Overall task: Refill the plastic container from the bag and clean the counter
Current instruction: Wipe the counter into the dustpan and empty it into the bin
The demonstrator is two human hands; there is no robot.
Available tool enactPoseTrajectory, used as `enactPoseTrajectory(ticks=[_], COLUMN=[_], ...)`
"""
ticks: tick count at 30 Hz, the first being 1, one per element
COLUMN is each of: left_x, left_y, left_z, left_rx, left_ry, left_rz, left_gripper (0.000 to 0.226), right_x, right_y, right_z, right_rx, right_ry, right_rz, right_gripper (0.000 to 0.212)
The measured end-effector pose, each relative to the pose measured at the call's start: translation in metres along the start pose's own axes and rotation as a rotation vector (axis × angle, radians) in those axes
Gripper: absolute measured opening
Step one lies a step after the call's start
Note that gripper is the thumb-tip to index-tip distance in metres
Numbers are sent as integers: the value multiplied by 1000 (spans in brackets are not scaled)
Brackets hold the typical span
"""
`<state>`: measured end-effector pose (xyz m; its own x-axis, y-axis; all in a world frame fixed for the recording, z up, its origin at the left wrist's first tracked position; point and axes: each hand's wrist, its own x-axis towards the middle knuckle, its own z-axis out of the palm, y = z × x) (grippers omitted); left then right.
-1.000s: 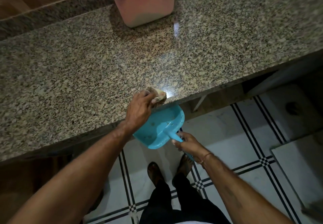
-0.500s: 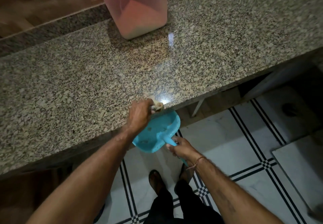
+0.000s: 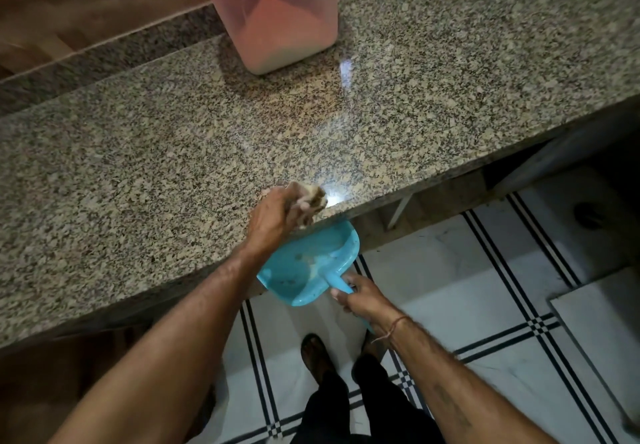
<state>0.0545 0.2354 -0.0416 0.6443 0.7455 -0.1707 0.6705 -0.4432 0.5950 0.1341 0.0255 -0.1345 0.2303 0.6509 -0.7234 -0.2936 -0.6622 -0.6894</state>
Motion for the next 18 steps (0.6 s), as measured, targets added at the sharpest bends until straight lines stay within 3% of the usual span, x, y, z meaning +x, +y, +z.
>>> enactPoseTrajectory(ticks=[3,7,12,18], left_x=[4,11,5,13], left_y=[-7,-9,-4,12], left_z=[-7,-18,-8,-6], left_rx=[220,316,383,378], left_ry=[-174,-290,-208,-197], left_rz=[92,193,232,50], left_gripper=[40,59,42,30], right_x=[-1,-3,-6,-8], right_y=[0,0,-2,-4], right_z=[-2,-2,-3,-5], right_rx=[-7,22,9,-13], right_ry=[-1,12,22,12], right_rz=[-12,-6,-4,-17], right_gripper=[13,14,11,12])
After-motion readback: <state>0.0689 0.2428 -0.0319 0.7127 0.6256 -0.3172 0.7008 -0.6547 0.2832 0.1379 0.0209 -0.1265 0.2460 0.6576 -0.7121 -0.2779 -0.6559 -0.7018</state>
